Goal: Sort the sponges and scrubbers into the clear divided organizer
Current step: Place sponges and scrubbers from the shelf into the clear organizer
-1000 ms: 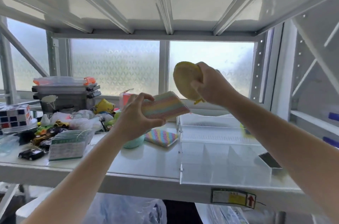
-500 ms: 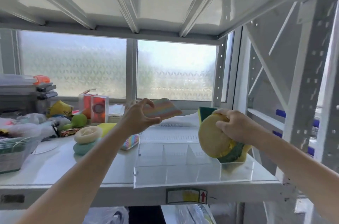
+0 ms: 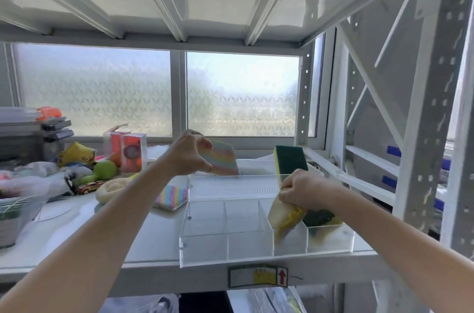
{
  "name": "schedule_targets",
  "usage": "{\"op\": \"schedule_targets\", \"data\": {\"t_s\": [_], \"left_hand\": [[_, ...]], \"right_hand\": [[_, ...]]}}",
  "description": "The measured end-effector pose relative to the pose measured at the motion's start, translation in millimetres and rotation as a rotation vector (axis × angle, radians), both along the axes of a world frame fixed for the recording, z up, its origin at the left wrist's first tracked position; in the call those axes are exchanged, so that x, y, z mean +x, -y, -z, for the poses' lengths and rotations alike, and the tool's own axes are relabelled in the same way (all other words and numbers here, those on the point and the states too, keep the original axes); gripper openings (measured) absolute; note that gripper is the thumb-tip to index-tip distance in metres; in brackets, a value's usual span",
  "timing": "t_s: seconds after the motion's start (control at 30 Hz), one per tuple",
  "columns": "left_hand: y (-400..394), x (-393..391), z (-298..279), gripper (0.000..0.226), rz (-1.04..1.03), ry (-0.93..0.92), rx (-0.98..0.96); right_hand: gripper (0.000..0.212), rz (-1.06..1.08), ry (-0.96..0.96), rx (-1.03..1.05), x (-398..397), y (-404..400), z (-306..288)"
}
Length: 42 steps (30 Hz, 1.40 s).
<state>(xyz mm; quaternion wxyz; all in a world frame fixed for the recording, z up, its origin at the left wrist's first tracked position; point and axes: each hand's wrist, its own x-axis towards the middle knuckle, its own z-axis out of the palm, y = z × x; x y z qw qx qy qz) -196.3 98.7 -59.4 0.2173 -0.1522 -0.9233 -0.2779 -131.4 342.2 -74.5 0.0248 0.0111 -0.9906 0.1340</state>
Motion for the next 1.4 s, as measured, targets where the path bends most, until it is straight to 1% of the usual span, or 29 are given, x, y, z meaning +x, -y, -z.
{"op": "schedule_targets", "data": {"t_s": [0.1,0.27,0.37,0.43,0.5,0.6,0.73,0.83,0.93,1.07,1.17,1.27,1.4], "left_hand": [[-2,-2,-8,0.048,0.047,-0.007,-0.046],[-11,-10,-28,0.048,0.104,-0.004,-0.125],[-12,-18,-26,0.05,0.082,0.104,-0.149],[-10,-22,-16,0.058,0.062,0.207,-0.166],[-8,-25,-7,0.064,0.053,0.229,-0.162],[-1,-22,-5,0.065,0.036,0.143,-0.091],[32,-15,-6,0.063,-0.037,0.11,0.024],[62,-5,1,0.062,-0.102,0.115,-0.004],[93,9,16,0.063,-0.17,0.176,-0.006],[134,27,34,0.066,-0.266,0.234,-0.035],[155,35,43,0.075,-0.283,0.263,-0.041],[169,33,56,0.08,-0.314,0.267,-0.053],[178,21,74,0.09,-0.277,0.322,0.007]], "right_hand": [[0.034,-0.035,0.048,0.024,-4,0,-3],[0.034,-0.095,0.104,0.019,-11,-2,-6],[0.034,-0.102,0.117,0.03,-13,-4,-1],[0.036,-0.103,0.13,0.039,-12,-7,0],[0.042,-0.106,0.124,0.035,-9,-10,-3],[0.048,-0.108,0.004,0.022,-7,-13,-15],[0.045,-0.166,-0.242,-0.062,-2,-1,-37],[0.039,-0.263,-0.302,-0.11,2,28,-47],[0.037,-0.363,-0.33,-0.116,4,71,-48],[0.041,-0.496,-0.365,0.0,5,139,-43],[0.041,-0.564,-0.378,0.091,-7,191,-32],[0.044,-0.553,-0.324,0.197,-28,235,-15],[0.041,-0.503,-0.131,0.309,-60,273,15]]}}
